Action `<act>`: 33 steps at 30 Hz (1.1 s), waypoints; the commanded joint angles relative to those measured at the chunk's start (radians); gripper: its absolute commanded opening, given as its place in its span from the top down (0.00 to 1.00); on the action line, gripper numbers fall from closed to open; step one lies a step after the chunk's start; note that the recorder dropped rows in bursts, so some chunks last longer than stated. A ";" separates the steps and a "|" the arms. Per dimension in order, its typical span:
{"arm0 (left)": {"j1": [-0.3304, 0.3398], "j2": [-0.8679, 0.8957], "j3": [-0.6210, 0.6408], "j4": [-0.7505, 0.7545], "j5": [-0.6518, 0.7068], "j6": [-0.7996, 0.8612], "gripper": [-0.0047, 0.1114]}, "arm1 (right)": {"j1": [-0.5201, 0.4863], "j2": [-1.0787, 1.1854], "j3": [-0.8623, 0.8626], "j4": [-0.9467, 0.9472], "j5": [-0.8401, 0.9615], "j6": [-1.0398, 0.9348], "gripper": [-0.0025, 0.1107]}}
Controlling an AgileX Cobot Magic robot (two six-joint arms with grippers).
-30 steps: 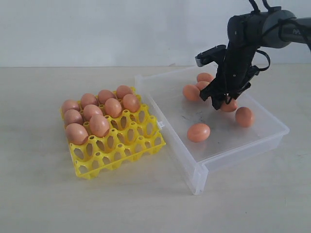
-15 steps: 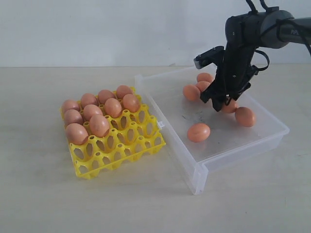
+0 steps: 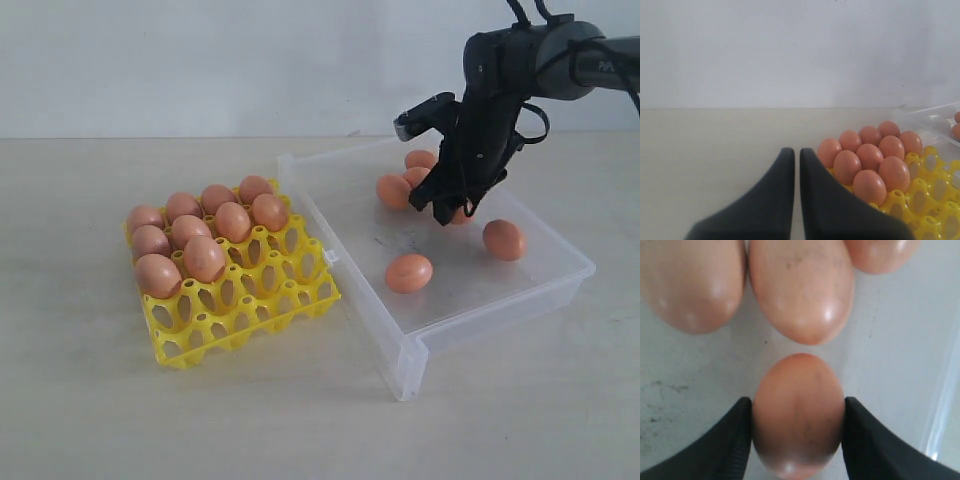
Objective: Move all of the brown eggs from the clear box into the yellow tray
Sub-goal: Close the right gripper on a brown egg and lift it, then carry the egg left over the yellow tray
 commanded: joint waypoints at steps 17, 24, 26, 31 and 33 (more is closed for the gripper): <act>-0.007 0.003 0.004 -0.005 -0.012 0.005 0.93 | 0.168 -0.167 0.511 0.410 -1.376 0.183 0.98; -0.007 0.003 0.004 -0.005 -0.012 0.005 0.93 | 0.242 -0.140 0.751 -0.191 -2.023 0.830 0.98; -0.007 0.003 0.004 -0.005 -0.012 0.005 0.93 | 0.242 -0.114 0.751 -0.290 -2.107 0.977 0.98; -0.007 0.003 0.004 -0.005 -0.012 0.005 0.93 | 0.242 -0.101 0.751 -0.473 -2.078 1.205 0.98; -0.007 0.003 0.004 -0.005 -0.012 0.005 0.93 | 0.244 -0.101 0.751 -0.553 -2.085 1.289 0.98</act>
